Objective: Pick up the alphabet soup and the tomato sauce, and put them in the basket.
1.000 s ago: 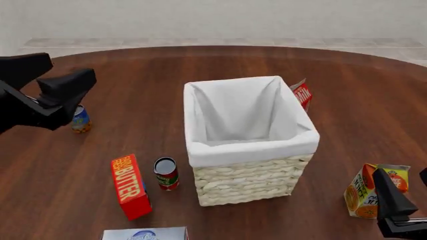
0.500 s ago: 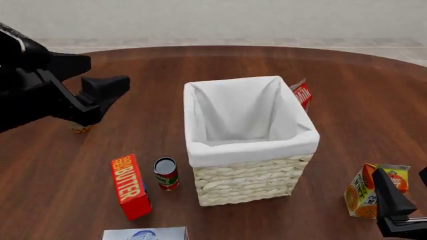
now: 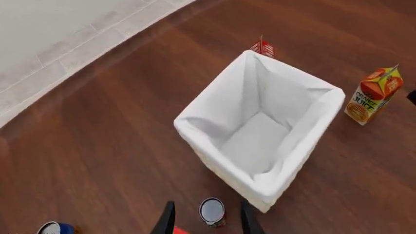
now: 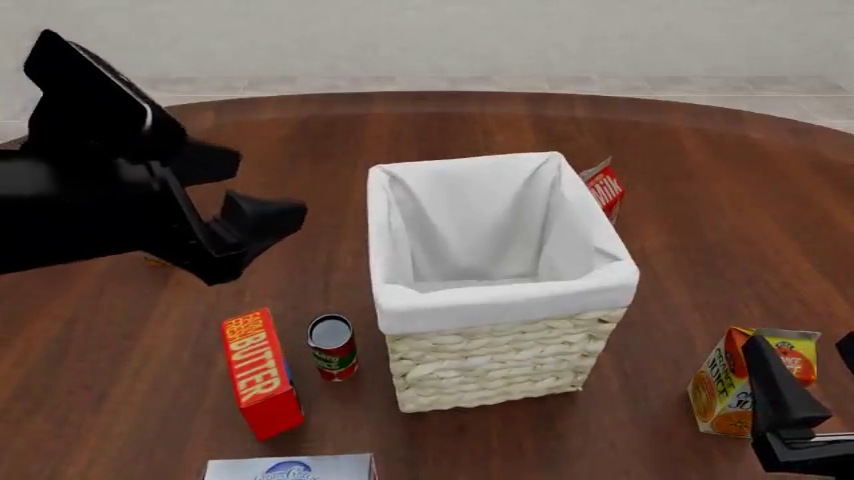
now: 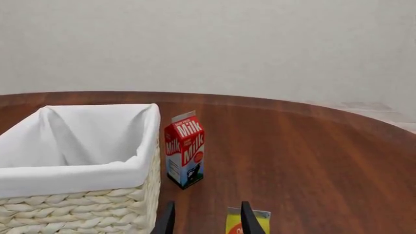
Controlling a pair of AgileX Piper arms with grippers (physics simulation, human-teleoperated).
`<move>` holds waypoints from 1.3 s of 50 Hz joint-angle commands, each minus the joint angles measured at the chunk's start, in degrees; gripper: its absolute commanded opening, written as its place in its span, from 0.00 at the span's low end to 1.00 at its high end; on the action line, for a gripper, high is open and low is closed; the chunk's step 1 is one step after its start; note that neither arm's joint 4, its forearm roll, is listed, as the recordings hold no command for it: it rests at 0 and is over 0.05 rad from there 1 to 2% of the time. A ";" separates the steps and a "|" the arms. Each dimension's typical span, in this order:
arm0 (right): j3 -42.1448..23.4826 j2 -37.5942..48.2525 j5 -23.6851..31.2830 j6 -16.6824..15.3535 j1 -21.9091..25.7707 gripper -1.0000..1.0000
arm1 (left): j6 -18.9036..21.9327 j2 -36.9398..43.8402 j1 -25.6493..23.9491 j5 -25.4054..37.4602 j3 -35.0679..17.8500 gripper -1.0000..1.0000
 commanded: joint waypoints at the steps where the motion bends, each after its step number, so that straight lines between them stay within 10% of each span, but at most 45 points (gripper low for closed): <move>1: -0.02 -0.50 0.51 -0.19 0.02 1.00 | 0.47 2.19 -1.97 4.36 -1.26 1.00; 65: 0.08 -0.03 0.27 -0.69 -0.12 1.00 | 3.39 12.35 -3.34 12.75 -0.61 1.00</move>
